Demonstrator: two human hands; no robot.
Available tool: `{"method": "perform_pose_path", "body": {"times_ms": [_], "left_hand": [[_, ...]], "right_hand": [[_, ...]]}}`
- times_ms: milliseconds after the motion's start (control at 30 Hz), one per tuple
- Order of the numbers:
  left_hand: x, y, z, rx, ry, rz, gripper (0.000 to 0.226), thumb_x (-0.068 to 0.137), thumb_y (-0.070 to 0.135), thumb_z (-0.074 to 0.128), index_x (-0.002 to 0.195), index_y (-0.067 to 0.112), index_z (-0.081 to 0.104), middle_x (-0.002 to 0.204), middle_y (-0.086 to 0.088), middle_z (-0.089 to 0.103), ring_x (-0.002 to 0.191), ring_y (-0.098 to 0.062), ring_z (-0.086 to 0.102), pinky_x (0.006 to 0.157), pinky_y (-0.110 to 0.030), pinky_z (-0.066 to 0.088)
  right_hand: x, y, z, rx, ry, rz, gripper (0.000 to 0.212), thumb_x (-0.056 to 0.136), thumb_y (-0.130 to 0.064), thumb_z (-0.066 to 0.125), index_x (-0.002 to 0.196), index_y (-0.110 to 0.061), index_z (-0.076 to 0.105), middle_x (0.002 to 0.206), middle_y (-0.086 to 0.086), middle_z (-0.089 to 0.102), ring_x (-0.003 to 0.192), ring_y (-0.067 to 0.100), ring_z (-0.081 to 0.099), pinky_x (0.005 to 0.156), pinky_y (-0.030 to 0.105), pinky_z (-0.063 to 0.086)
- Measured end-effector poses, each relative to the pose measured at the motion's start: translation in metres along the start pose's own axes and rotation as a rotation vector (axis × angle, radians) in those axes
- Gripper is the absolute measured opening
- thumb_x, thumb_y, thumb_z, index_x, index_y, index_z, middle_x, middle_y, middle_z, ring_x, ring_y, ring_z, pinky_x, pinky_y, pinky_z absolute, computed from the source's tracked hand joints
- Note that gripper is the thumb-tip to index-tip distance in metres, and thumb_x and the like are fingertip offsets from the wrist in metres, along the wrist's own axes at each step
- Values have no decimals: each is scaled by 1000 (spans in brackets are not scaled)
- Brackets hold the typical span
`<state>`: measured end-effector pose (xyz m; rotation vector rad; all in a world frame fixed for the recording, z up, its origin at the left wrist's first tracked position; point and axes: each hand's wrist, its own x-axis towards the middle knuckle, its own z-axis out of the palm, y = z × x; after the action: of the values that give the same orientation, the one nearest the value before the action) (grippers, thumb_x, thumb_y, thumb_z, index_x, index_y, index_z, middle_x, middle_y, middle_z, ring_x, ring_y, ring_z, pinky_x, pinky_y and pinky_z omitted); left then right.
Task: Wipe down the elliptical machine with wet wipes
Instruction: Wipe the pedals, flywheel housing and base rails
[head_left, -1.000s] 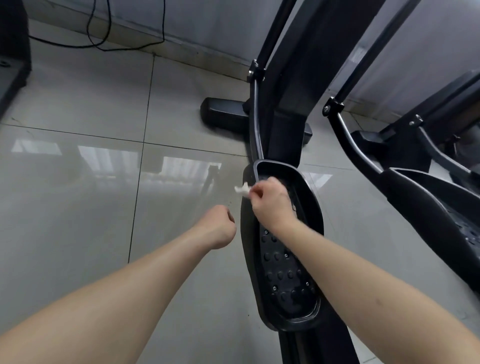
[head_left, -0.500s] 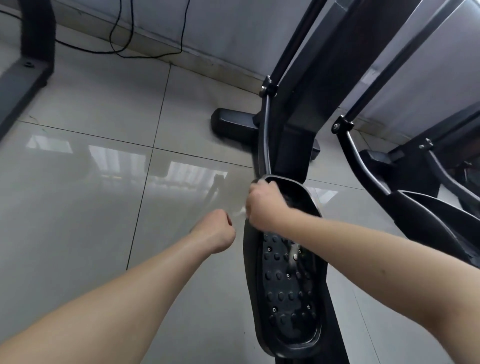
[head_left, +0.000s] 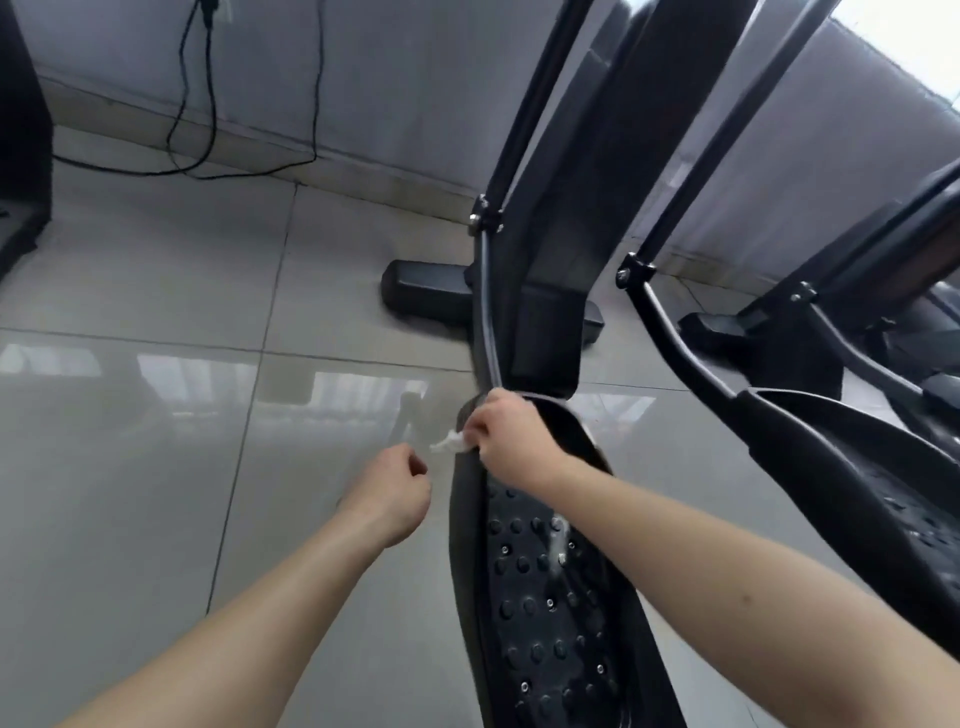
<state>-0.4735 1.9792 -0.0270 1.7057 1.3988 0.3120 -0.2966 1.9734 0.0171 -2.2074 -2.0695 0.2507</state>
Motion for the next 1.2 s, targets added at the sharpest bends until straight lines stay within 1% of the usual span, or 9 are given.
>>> {"method": "perform_pose_path", "body": {"times_ms": [267,333,433,600,667,800,967,1033,1200], "left_hand": [[25,66,26,-149,146,160,20,97,27,55,109,18,70,104,1,68,103,-25,63,88,-33,50],[40,82,34,-81,159,204,20,97,27,56,110,19,70,108,-5,69,110,-29,59,92,-36,48],[52,93,42,97,172,204,33,99,18,52,130,20,63,126,-7,63,125,-31,45,105,-37,38],[55,90,44,150,172,200,47,89,0,45,125,23,65,114,-6,64,119,-31,42,97,-30,37],[54,90,46,143,148,194,41,92,-1,44,119,20,65,107,-2,57,119,-29,37,96,-30,33],[52,94,46,188,125,181,33,89,-4,41,102,19,62,99,2,52,113,-24,31,87,-28,29],[62,109,46,463,117,123,35,76,0,46,103,14,63,103,-4,60,117,-32,40,96,-40,41],[67,125,52,565,130,160,42,78,5,49,114,18,65,118,-3,63,121,-30,41,102,-43,38],[79,166,65,656,0,280,53,87,5,45,134,24,61,136,-3,60,131,-28,41,107,-41,35]], "right_hand": [[21,110,-23,304,360,452,19,101,-19,57,92,-15,73,106,5,55,104,23,57,86,26,37],[39,113,-11,304,365,397,18,99,-18,59,90,-16,74,106,5,56,106,24,56,89,31,41],[59,93,10,238,265,193,18,99,-16,60,99,-10,77,108,10,62,108,26,52,99,37,44],[52,106,27,115,295,-5,13,93,-3,66,93,-7,79,89,10,70,90,29,51,83,36,48],[47,126,27,35,349,19,16,82,6,72,85,-8,80,82,8,68,83,29,53,75,35,51],[23,154,2,67,161,271,31,95,-5,52,110,-21,75,111,1,68,108,22,55,88,23,41],[-30,161,-7,424,226,509,20,95,-4,58,100,-7,77,102,7,73,99,24,65,86,28,50],[-54,163,-4,494,208,555,20,97,-10,58,88,-5,75,88,6,70,86,24,63,70,29,45],[-76,172,-5,611,145,577,44,97,-17,57,56,-13,43,54,-3,38,58,18,35,53,31,28]]}}
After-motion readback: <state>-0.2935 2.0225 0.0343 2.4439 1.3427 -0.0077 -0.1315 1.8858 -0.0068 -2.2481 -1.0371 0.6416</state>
